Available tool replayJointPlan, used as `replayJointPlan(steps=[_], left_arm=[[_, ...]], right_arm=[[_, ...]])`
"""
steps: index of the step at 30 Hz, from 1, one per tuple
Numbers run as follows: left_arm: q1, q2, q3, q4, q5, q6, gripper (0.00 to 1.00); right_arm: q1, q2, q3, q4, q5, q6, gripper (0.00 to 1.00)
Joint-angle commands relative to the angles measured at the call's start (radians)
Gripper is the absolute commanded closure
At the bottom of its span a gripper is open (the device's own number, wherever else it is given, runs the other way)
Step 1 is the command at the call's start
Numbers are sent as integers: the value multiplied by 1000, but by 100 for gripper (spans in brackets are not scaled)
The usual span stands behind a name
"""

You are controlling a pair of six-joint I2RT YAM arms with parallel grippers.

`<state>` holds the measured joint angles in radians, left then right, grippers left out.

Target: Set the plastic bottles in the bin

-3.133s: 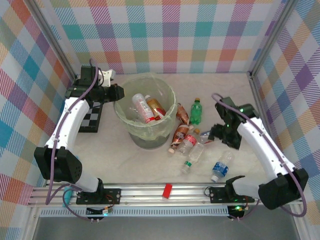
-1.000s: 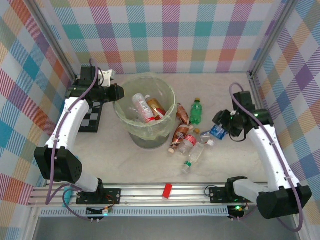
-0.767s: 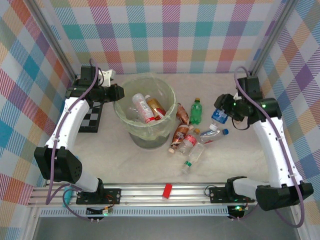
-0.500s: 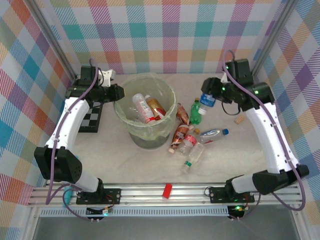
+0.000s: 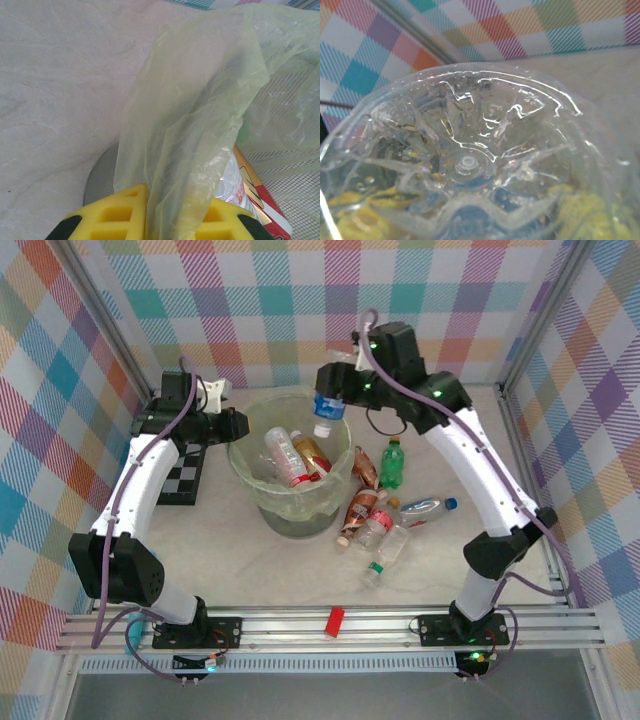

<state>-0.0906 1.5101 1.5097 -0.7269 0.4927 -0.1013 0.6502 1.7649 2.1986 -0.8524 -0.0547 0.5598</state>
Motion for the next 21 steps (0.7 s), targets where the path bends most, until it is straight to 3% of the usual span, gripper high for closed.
replayJointPlan(steps=[1,11,16,21], left_arm=[[-5,26,-16,-34,42,6,84],[-6,15,-22,-29,35,9,84],[-5,19,-20,-30,33,8,84],[-6,20,-21,-30,30,6,84]], right_arm=[[54,66,62,9,-46,-21,49],[130,167,-7,-125,22,-95,47],[149,141,-87,-166,152,-107,42],[155,128,-154,-186,186,-104,34]])
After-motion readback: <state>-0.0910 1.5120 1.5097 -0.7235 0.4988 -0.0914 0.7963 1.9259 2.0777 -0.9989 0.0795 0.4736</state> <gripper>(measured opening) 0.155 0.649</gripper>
